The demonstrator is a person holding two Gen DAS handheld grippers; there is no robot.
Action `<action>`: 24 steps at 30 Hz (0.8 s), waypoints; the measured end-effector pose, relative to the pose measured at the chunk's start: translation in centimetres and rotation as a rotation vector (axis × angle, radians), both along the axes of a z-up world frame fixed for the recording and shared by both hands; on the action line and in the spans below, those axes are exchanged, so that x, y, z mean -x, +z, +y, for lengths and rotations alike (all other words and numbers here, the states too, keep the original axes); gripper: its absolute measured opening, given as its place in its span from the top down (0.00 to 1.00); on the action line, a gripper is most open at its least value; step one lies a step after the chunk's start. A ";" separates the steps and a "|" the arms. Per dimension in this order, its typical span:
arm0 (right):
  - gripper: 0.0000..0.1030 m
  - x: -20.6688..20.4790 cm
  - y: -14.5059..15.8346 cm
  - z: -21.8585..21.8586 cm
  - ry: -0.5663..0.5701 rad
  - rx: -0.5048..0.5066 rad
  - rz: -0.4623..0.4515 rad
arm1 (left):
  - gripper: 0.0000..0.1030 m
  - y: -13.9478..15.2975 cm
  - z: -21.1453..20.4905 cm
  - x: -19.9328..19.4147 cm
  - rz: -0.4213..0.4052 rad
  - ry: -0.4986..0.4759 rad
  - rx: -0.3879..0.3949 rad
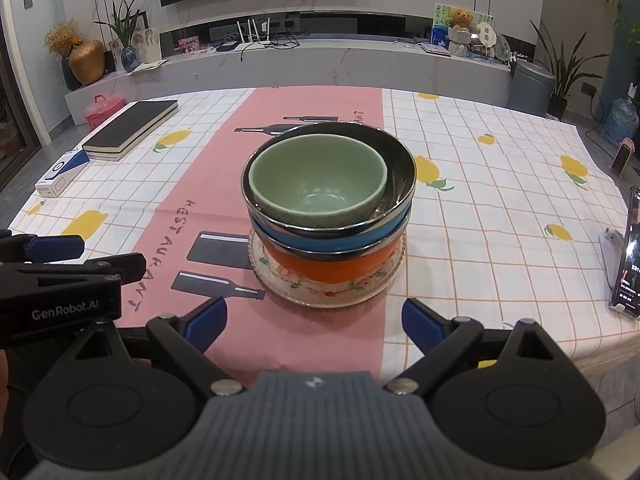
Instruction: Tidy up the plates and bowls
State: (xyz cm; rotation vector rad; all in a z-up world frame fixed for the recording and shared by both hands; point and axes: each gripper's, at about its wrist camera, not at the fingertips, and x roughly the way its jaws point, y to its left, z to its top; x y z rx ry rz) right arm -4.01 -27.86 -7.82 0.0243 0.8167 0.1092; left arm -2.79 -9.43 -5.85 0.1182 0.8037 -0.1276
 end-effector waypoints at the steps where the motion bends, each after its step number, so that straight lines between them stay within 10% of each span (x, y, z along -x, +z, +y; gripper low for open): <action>1: 0.10 0.0 0.0 0.0 0.000 0.000 0.000 | 0.23 0.0 0.0 0.0 -0.001 0.000 0.000; 24: 0.10 -0.3 -0.5 -0.1 -0.002 -0.004 0.013 | 0.26 0.0 0.4 -0.3 0.009 0.041 0.021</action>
